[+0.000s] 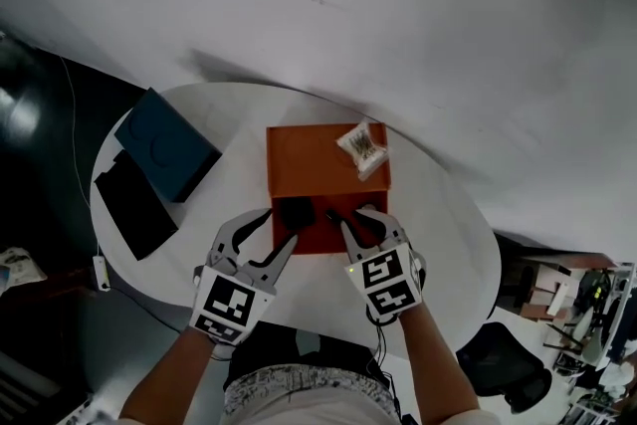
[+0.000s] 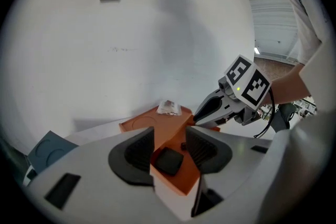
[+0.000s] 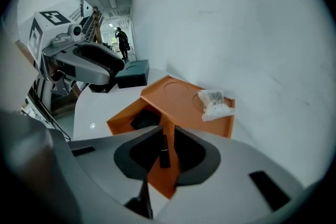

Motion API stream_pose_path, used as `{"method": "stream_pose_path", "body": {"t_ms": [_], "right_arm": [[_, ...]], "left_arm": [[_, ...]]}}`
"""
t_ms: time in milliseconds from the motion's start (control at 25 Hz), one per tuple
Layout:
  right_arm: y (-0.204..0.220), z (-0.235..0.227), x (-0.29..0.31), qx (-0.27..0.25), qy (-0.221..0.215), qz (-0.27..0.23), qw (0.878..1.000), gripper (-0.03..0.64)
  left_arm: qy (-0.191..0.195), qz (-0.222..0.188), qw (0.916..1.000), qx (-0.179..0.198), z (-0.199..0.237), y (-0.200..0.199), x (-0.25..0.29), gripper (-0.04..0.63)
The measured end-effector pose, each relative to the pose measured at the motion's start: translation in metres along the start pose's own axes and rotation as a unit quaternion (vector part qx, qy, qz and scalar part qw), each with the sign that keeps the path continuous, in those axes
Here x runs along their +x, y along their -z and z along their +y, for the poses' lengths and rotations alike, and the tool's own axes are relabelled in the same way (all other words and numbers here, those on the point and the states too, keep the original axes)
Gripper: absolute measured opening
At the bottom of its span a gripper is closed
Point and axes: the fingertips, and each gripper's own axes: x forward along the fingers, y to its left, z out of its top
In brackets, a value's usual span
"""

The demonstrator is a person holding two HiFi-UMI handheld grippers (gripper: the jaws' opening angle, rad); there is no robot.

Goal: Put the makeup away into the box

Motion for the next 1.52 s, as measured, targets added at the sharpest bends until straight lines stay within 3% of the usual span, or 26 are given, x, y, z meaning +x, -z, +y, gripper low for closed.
{"method": "stream_pose_path", "body": {"t_ms": [520, 800, 1120, 1520], "right_arm": [[-0.025, 0.007, -0.07, -0.004, 0.023, -0.084, 0.996, 0.064], [-0.059, 0.009, -0.117, -0.016, 0.049, -0.151, 0.987, 0.054], [-0.084, 0.012, -0.158, -0.012, 0.068, -0.214, 0.974, 0.037], [-0.09, 0.011, -0.187, -0.001, 0.083, -0.247, 0.965, 0.018]], "left_arm": [[-0.019, -0.04, 0.9986, 0.027, -0.024, -0.037, -0.038, 0.209], [-0.032, -0.071, 0.996, 0.043, -0.033, -0.064, -0.062, 0.209], [-0.037, -0.105, 0.9934, 0.03, -0.039, -0.083, -0.082, 0.198], [-0.042, -0.141, 0.9882, 0.044, -0.048, -0.108, -0.101, 0.184]]}}
